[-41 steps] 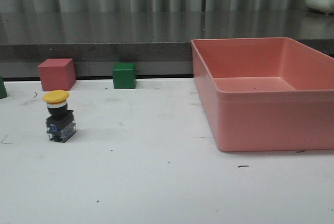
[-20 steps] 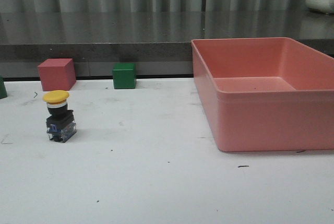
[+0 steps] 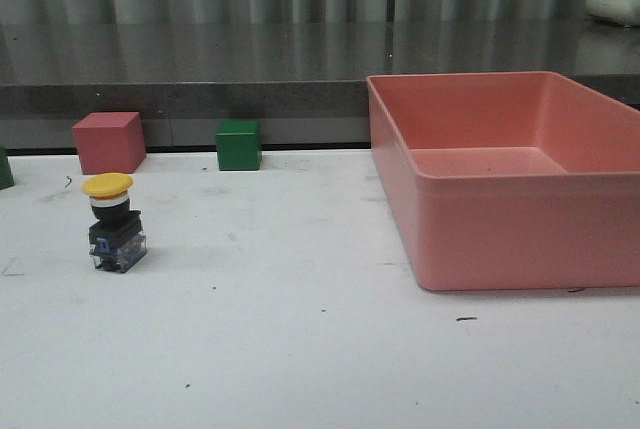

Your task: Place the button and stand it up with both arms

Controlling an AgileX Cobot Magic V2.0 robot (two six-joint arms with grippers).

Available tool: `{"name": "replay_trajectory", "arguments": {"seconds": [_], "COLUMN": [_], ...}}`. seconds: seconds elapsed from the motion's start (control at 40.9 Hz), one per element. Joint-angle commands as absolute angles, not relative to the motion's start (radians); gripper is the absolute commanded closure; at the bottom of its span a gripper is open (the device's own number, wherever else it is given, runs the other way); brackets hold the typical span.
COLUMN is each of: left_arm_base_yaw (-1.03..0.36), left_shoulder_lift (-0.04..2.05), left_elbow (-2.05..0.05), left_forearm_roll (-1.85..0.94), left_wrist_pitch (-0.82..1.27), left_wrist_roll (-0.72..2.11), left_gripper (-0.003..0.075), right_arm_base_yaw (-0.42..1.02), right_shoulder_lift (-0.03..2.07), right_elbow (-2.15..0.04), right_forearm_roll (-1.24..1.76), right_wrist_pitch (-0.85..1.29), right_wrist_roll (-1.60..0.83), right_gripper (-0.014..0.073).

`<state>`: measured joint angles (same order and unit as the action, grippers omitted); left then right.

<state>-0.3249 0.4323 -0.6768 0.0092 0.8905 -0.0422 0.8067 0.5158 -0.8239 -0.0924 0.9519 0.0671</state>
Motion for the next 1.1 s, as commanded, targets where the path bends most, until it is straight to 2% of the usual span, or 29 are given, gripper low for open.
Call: {"name": "replay_trajectory", "arguments": {"seconds": [0.0, 0.245, 0.514, 0.611, 1.076], "left_arm_base_yaw": [-0.261, -0.125, -0.107, -0.107, -0.069], "left_shoulder_lift": [0.381, 0.145, 0.017, -0.008, -0.027], "left_elbow": [-0.626, -0.297, -0.026, 0.022, 0.023], "left_forearm_roll": [0.013, 0.000, 0.000, 0.000, 0.000], "left_wrist_pitch": [0.695, 0.245, -0.081, -0.133, -0.104], "left_wrist_roll": [-0.051, -0.051, -0.051, -0.051, -0.051], "left_gripper": [0.0740, 0.0740, 0.0740, 0.0740, 0.0740], "right_arm_base_yaw": [0.807, 0.807, 0.807, 0.807, 0.807], "right_shoulder_lift": [0.520, 0.520, 0.520, 0.520, 0.519], "right_elbow": [-0.849, -0.849, -0.849, -0.849, -0.849], "right_forearm_roll": [-0.097, -0.097, -0.097, -0.097, -0.097], "right_wrist_pitch": [0.885, 0.885, 0.885, 0.885, 0.886], "right_wrist_roll": [0.058, 0.058, 0.058, 0.058, 0.058], "right_gripper": [0.0712, 0.0712, 0.0712, 0.0712, 0.0712]}}
